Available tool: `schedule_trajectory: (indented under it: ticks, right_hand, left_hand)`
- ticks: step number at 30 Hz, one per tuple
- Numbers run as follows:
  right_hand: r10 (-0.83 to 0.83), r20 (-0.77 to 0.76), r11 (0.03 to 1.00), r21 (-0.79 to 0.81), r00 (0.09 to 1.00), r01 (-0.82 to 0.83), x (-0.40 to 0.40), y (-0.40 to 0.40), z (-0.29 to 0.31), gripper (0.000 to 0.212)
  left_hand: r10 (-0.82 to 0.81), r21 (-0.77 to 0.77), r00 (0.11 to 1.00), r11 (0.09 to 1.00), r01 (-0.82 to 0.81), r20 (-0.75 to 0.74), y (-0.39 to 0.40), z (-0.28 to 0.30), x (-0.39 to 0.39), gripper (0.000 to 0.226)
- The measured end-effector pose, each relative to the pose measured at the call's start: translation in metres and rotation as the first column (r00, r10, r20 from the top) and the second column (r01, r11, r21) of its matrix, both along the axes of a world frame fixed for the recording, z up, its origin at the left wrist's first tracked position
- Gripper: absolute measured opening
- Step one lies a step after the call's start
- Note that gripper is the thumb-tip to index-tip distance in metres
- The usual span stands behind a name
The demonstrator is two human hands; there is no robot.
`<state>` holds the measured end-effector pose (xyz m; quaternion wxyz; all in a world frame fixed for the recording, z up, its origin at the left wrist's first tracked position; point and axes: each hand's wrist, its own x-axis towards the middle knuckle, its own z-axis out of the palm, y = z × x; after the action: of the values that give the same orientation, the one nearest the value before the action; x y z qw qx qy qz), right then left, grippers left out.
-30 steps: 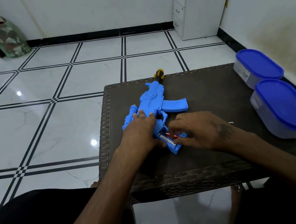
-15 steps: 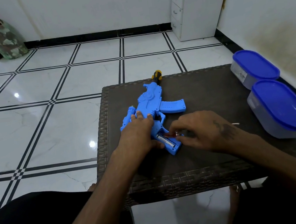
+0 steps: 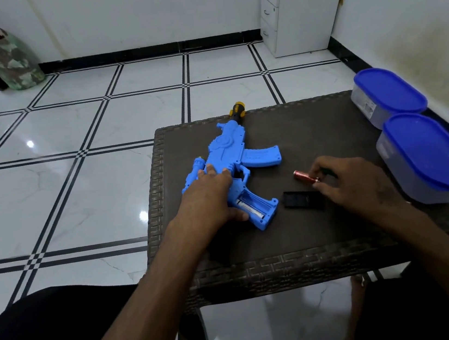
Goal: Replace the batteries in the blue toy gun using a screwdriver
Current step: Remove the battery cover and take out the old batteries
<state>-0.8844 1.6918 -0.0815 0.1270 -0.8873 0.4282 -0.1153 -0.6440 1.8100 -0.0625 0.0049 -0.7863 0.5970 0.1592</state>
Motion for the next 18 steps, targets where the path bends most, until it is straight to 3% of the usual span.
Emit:
schedule_trajectory:
  ticks: [5, 9, 12, 15, 18]
  right_hand:
    - [-0.009, 0.012, 0.999, 0.05, 1.0, 0.008, -0.002, 0.001, -0.001, 0.019]
    - [0.041, 0.246, 0.999, 0.01, 0.969, -0.045, -0.001, 0.009, 0.015, 0.025]
    - [0.09, 0.47, 0.985, 0.09, 0.878, -0.149, 0.007, 0.026, 0.039, 0.031]
    - [0.177, 0.632, 0.922, 0.162, 0.754, -0.352, 0.019, 0.042, 0.057, 0.031]
    - [0.136, 0.785, 0.873, 0.194, 0.604, -0.448, 0.035, 0.053, 0.059, 0.029]
  left_hand:
    - [0.004, 0.008, 1.0, 1.0, -0.004, 0.001, 0.0, 0.001, 0.0, 0.1]
    - [0.006, 0.011, 1.0, 1.0, -0.006, 0.005, 0.001, 0.002, 0.001, 0.101]
    - [0.018, 0.011, 0.999, 1.0, -0.017, -0.028, 0.002, 0.008, 0.002, 0.092]
    - [0.058, -0.038, 0.996, 0.997, -0.061, -0.074, 0.002, 0.012, 0.001, 0.076]
    - [0.112, -0.109, 0.991, 0.987, -0.12, -0.073, 0.001, 0.01, -0.003, 0.065]
